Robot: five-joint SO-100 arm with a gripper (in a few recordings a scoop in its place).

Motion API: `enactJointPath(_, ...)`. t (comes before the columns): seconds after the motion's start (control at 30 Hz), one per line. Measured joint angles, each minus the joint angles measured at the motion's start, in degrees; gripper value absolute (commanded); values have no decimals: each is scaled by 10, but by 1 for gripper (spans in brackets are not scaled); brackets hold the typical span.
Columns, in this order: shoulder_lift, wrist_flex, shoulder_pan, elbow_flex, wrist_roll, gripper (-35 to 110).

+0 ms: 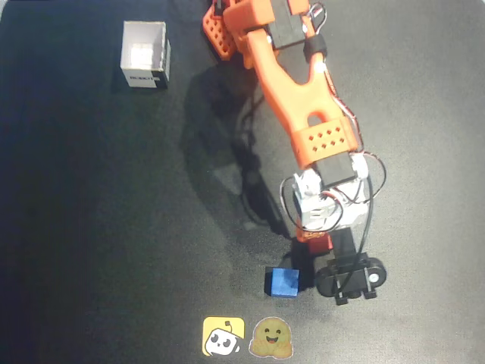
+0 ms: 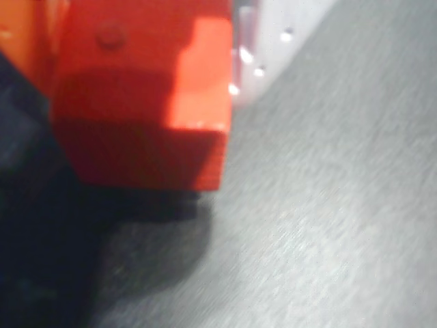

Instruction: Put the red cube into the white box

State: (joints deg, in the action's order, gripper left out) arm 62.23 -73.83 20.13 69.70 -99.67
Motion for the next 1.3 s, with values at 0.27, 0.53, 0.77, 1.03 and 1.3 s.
enactJointPath(0.27,69,-37,-42,1,38,0)
enactJointPath(0.53,167,-48,-104,48,105,0)
enactJointPath(0.77,238,-52,-183,106,178,0)
enactJointPath(1.03,351,-16,-293,232,263,0)
enactJointPath(1.3,431,-21,-397,302,321,0)
